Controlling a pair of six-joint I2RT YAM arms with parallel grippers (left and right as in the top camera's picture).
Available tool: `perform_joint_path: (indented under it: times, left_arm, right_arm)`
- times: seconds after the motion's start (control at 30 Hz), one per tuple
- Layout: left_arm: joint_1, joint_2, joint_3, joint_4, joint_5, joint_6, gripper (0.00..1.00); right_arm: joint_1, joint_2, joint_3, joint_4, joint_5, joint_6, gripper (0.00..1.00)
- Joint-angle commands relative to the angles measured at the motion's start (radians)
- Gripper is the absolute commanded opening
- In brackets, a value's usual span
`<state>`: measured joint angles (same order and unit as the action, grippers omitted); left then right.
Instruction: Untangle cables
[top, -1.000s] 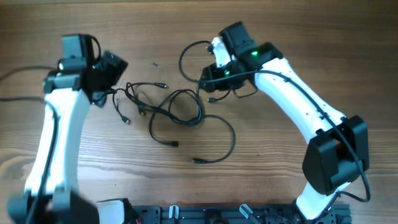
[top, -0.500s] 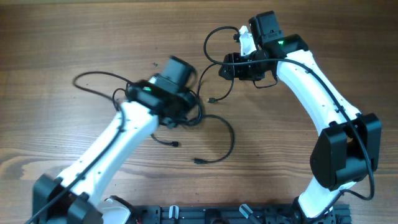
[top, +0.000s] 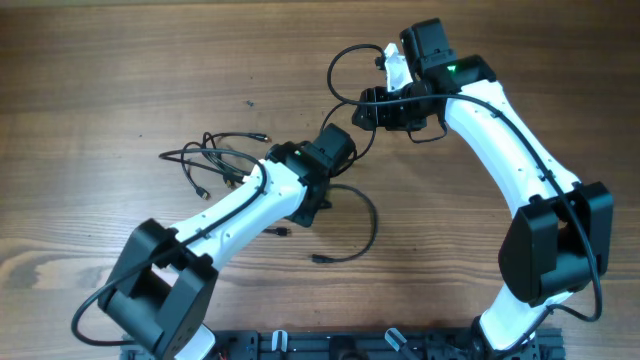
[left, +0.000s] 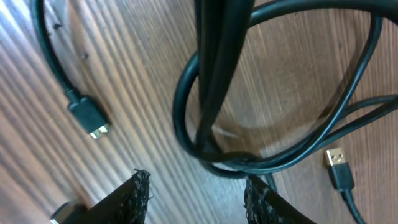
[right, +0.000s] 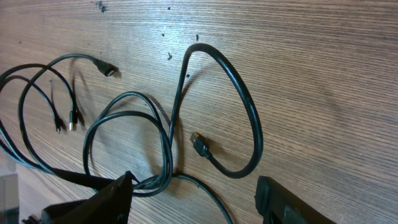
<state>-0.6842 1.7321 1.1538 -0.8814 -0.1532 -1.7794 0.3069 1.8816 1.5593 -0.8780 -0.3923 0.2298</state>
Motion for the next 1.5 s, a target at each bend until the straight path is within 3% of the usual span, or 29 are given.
perform_joint_path:
  times: [0.0, 0.47, 0.83, 1.07, 1.23, 1.37, 1.47]
  left_arm:
    - [0.007, 0.022, -0.010, 0.014, -0.051, -0.036, 0.51]
    - [0.006, 0.048, -0.026, 0.021, -0.080, -0.035, 0.46]
    - [0.008, 0.044, -0.025, 0.001, -0.133, -0.023, 0.16]
    - [0.011, 0.028, -0.024, 0.011, -0.151, 0.121, 0.04]
    - [0.044, -0.020, 0.004, 0.045, -0.130, 0.425, 0.04]
    - [0.126, -0.175, 0.059, 0.063, -0.014, 0.636, 0.04]
    - [0.246, -0.296, 0.062, 0.067, 0.144, 0.655, 0.04]
  right_arm:
    - [0.004, 0.005, 0.007, -0.002, -0.016, -0.020, 0.66]
    - [0.004, 0.006, 0.005, -0.002, -0.016, -0.021, 0.66]
    - [0.004, 0.006, 0.005, -0.001, -0.008, -0.021, 0.67]
    - [0.004, 0.006, 0.005, 0.001, -0.008, -0.021, 0.68]
    - [0.004, 0.006, 0.005, 0.000, -0.009, -0.021, 0.68]
    - [0.004, 0.006, 0.005, 0.003, -0.092, -0.063, 0.68]
    - [0.004, 0.006, 0.005, 0.029, -0.290, -0.144, 0.66]
